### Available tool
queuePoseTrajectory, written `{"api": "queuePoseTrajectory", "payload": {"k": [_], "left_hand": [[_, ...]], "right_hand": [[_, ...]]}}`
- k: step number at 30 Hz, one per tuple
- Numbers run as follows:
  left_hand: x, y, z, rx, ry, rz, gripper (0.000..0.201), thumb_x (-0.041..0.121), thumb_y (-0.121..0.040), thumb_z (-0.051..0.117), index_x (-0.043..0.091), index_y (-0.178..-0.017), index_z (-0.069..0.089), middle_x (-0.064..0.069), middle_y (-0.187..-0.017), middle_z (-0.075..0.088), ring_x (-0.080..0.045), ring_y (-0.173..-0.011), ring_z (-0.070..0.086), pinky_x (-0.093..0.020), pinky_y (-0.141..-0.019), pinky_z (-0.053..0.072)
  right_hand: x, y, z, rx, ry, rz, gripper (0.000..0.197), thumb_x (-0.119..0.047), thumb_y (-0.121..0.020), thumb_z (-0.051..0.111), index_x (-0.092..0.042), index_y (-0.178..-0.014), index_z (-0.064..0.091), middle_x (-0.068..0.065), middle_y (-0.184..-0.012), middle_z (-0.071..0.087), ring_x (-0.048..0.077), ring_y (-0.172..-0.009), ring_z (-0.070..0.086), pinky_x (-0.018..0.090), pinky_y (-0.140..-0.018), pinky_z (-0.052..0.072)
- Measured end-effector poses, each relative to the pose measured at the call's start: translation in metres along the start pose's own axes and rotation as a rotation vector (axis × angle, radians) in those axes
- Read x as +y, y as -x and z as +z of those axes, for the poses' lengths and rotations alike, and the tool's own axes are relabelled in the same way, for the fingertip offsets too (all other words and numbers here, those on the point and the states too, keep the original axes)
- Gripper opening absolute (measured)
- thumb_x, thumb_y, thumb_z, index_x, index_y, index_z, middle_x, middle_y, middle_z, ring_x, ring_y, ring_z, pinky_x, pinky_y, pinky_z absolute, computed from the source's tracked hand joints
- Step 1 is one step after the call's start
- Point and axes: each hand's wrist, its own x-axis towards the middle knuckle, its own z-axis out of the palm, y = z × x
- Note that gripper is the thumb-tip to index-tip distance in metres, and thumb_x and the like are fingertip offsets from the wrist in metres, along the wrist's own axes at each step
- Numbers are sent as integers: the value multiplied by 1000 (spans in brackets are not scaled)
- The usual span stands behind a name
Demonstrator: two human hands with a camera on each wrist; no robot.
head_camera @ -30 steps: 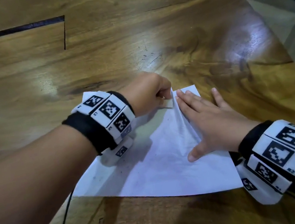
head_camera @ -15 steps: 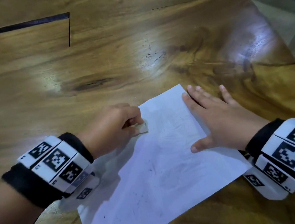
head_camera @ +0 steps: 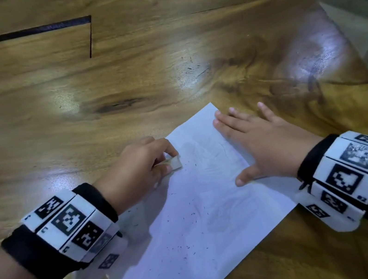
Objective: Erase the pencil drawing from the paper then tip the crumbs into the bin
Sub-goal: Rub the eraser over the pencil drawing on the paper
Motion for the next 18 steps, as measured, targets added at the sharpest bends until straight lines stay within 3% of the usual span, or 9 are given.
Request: {"api": "queuePoseTrajectory", "payload": {"k": [2,6,9,11,14,16,18], "left_hand": [[7,-9,-7,-33,8,0,17,11,-76,67,19,-91,65,3,-71,58,-1,-59,48,-15,-56,34],[34,-55,-19,82,-13,109,18,13,-71,73,13,-88,70,-6,-73,66,-14,-60,51,-10,-54,31],[50,-83,-13,70,-100,129,15,11,-74,69,9,-89,69,-9,-85,70,-16,-72,53,-22,-54,27],[47,-80,-7,53,-128,134,10,11,-74,68,8,-84,68,-7,-80,68,-19,-72,54,-21,-56,25],[33,-49,-6,-69,-137,153,10,19,-73,72,10,-75,68,1,-64,58,-21,-66,53,-25,-55,32],[28,-36,-10,-220,-147,134,12,23,-70,74,13,-76,71,2,-66,61,-18,-66,55,-23,-62,41],[32,-44,-16,-202,-127,110,12,20,-68,76,13,-77,72,2,-68,64,-17,-66,58,-20,-63,43]], "right_hand": [[1,-1,-1,-2,6,9,114,-71,-73,53,-26,-146,-22,-13,-151,-30,9,-140,-26,52,-112,-16],[1,-3,1,-11,4,25,116,-73,-69,54,-30,-145,-23,-17,-150,-32,10,-139,-29,61,-108,-16],[4,-3,3,-15,-18,32,116,-75,-68,53,-31,-143,-25,-19,-148,-34,12,-138,-31,63,-107,-16],[5,-3,3,-16,-25,30,117,-75,-68,53,-31,-143,-25,-19,-148,-34,12,-138,-32,64,-106,-16],[6,-4,4,-16,-45,26,117,-74,-68,55,-33,-143,-25,-21,-148,-34,12,-138,-32,64,-106,-17],[6,-4,5,-16,-62,23,117,-73,-68,56,-33,-143,-25,-21,-148,-34,12,-138,-32,64,-106,-18],[6,-4,5,-16,-65,20,118,-73,-68,57,-33,-143,-24,-21,-148,-34,12,-138,-33,63,-106,-18]]}}
